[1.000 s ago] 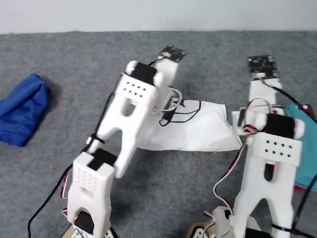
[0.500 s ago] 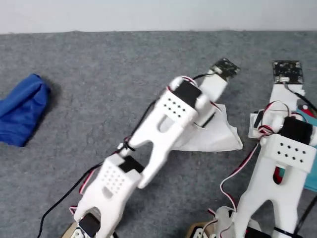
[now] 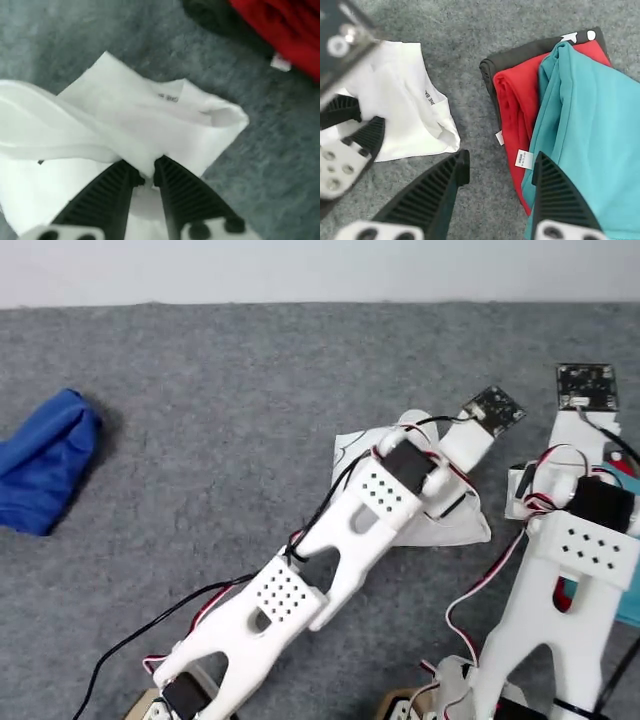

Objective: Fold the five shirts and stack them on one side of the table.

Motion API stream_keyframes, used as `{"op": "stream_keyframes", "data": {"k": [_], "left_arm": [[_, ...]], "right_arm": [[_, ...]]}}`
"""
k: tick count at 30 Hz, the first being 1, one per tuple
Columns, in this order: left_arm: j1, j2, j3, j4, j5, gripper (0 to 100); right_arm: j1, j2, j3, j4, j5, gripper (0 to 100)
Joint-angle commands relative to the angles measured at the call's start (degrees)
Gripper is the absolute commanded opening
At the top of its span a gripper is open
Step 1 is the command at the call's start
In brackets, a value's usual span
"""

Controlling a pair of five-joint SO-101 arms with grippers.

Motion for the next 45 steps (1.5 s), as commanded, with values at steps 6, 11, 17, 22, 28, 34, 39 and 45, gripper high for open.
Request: {"op": "stream_keyframes", "data": {"k": [6, 11, 17, 22, 28, 34, 39, 45], "left_arm": [[3.5, 1.8, -4.6, -2.8, -0.1, 2], [3.5, 2.6, -4.6, -3.8, -0.1, 2], [3.5, 2.3, -5.3, -4.1, -0.1, 4], [3.5, 2.2, -5.4, -5.5, 0.0, 14], [3.2, -3.1, -5.3, -7.9, 0.0, 17], [-0.2, -11.1, -5.2, -5.9, -0.4, 17], [-10.0, -15.3, -5.2, -2.7, -0.5, 17], [-19.0, -10.5, -3.2, 0.4, -0.5, 17]], "right_arm": [[5.1, -1.7, -3.7, -0.9, -0.2, 21.6], [8.1, -1.7, -5.2, -0.7, -0.2, 21.6], [8.1, -1.7, -5.3, -0.7, -0.2, 21.6], [8.3, -1.7, -5.3, -0.7, -0.2, 21.6], [8.3, -1.7, -5.3, -0.6, -0.2, 21.6], [8.3, -1.7, -5.3, -0.6, -0.2, 21.6], [7.5, -1.5, -4.9, -0.7, -0.6, 21.6], [-4.8, -1.0, -1.1, -2.7, -0.8, 21.6]]}}
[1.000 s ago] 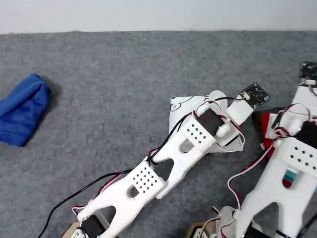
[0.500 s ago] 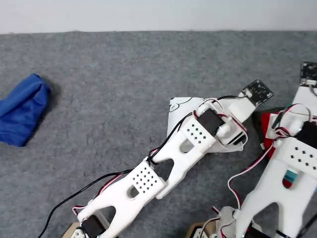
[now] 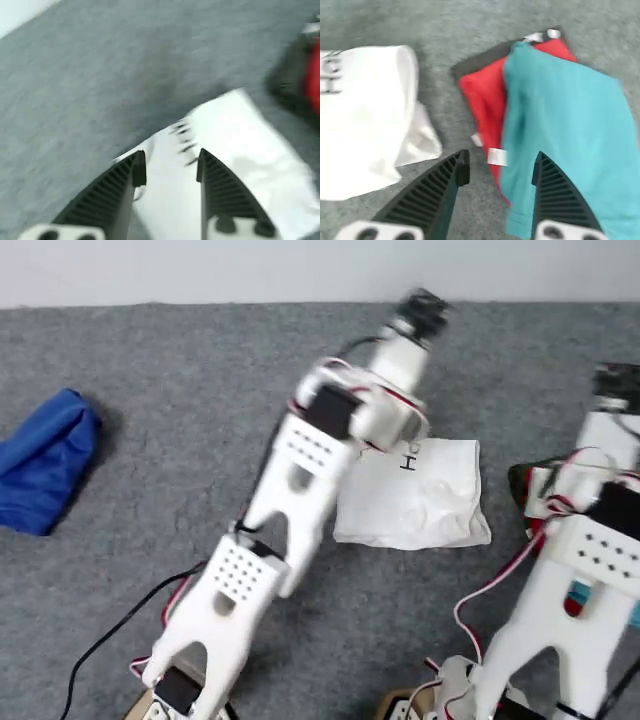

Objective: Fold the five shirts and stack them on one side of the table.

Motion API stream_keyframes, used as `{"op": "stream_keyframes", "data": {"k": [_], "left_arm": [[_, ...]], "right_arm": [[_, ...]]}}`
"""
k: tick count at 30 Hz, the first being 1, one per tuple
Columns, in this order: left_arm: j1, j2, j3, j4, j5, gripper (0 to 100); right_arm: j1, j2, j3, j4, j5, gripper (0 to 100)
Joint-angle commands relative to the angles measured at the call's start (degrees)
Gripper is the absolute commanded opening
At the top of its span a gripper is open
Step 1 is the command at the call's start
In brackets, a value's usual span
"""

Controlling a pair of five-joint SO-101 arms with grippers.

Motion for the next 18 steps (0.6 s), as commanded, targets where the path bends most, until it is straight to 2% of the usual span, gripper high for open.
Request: {"op": "stream_keyframes", "data": {"k": [1, 6, 12, 15, 18], "left_arm": [[-4.1, 2.5, -1.7, 0.5, -0.5, 17], [-5.6, 12.3, -3.0, 0.5, -0.4, 17], [-5.9, 20.1, -3.8, 0.5, -0.4, 17], [-6.3, 22.0, -3.9, 0.5, -0.4, 17], [-6.7, 22.0, -3.9, 0.7, -0.4, 17]], "right_arm": [[-9.8, -1.0, 1.6, -4.1, -1.4, 21.6], [-21.7, 1.0, 7.6, -20.4, -7.5, 21.5], [-27.4, 16.2, 8.6, -36.0, -13.1, 19.6], [-28.7, 25.1, 5.8, -36.8, -12.7, 15.1], [-28.3, 30.2, 3.4, -30.5, -9.7, 12.8]]}}
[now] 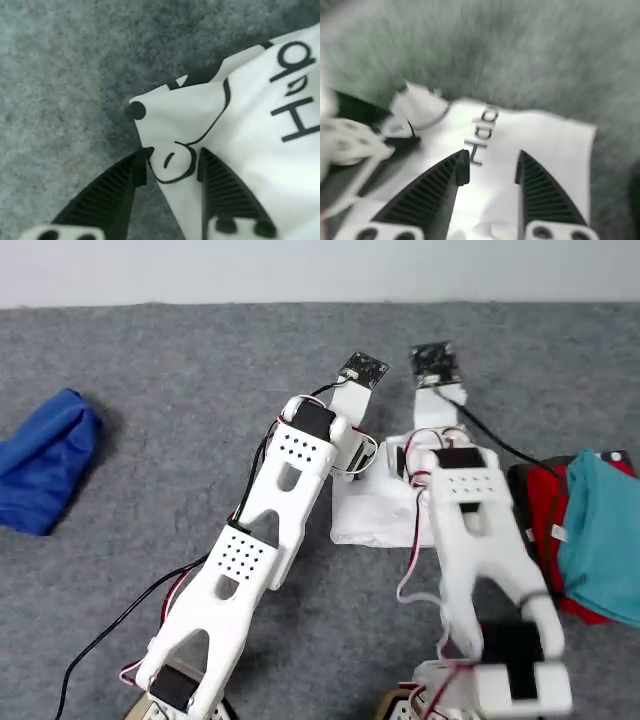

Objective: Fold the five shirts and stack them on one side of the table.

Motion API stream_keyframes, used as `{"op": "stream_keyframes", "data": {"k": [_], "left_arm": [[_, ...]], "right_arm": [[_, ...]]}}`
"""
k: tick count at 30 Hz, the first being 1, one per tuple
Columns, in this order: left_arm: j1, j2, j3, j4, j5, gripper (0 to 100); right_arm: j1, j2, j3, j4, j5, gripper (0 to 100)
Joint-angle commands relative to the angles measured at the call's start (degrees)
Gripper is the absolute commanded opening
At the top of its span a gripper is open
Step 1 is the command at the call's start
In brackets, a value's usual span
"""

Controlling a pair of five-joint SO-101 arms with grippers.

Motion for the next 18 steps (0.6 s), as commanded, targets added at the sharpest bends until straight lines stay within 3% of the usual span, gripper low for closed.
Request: {"op": "stream_keyframes", "data": {"k": [1, 10, 14, 18], "left_arm": [[-1.0, -0.4, -3.5, 0.7, -0.7, 17], [-0.5, 0.0, -3.5, 0.7, -0.7, 17], [-0.5, 0.1, -3.5, 0.7, -0.7, 17], [-0.5, 0.1, -3.5, 0.7, -0.7, 17]], "right_arm": [[0.0, 3.3, -3.4, 6.0, 3.9, 12.5], [6.9, -4.8, -3.2, 19.3, 6.7, 12.3], [10.9, -7.9, -1.9, 25.3, 12.8, 12.3], [13.6, -9.0, 5.9, 24.0, 17.9, 12.3]]}}
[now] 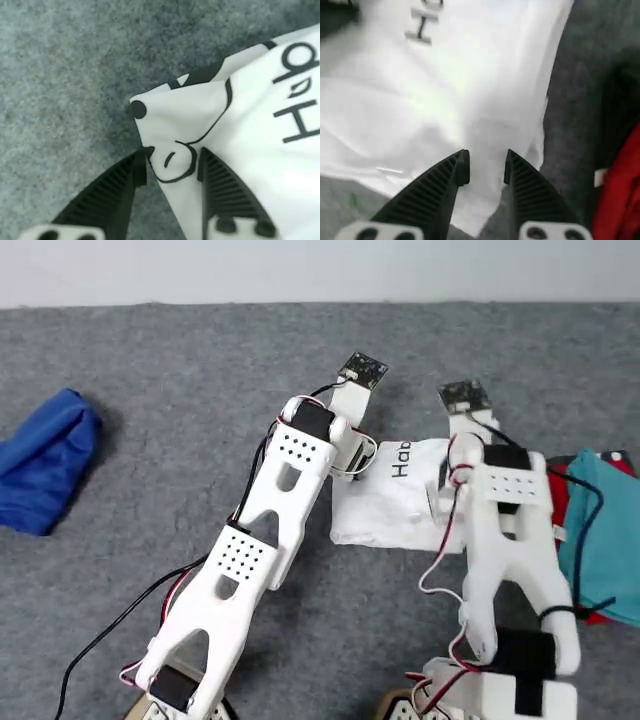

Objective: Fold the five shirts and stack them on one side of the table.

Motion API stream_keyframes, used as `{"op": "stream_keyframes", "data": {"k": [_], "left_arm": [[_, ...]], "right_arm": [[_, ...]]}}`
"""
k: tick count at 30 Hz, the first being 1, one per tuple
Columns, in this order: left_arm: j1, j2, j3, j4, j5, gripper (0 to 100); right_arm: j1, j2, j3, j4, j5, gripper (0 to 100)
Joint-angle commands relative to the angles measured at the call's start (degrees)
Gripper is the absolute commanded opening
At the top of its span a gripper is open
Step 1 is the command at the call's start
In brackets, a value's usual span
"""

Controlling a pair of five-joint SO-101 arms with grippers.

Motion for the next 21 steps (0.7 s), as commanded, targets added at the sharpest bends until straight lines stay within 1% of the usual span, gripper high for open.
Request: {"op": "stream_keyframes", "data": {"k": [1, 4, 9, 11, 16, 19, 21], "left_arm": [[-0.5, -0.3, -3.2, 0.6, -0.8, 17], [-0.5, -0.3, -3.2, 0.6, -0.8, 17], [-0.5, -0.9, -3.4, 0.4, -0.8, 18], [-0.5, -2.8, -3.5, 0.8, -0.7, 18], [-0.5, -12.7, -3.3, 2.0, -0.7, 18], [-0.4, -18.2, -3.3, 2.1, -0.7, 18], [-0.1, -21.5, -3.3, 2.1, -0.5, 18]], "right_arm": [[2.9, -2.7, 5.5, -1.7, 4.0, 12.3], [4.8, -2.7, 9.1, -4.8, 4.7, 12.3], [7.4, -4.4, 8.8, -4.7, 4.7, 12.3], [8.4, -8.0, 7.4, -2.3, 4.7, 12.5], [9.3, -20.2, 0.5, 6.8, 4.3, 13.0], [9.0, -25.2, -0.9, 7.7, 4.2, 19.9], [9.0, -25.0, -1.1, 6.6, 2.1, 25.0]]}}
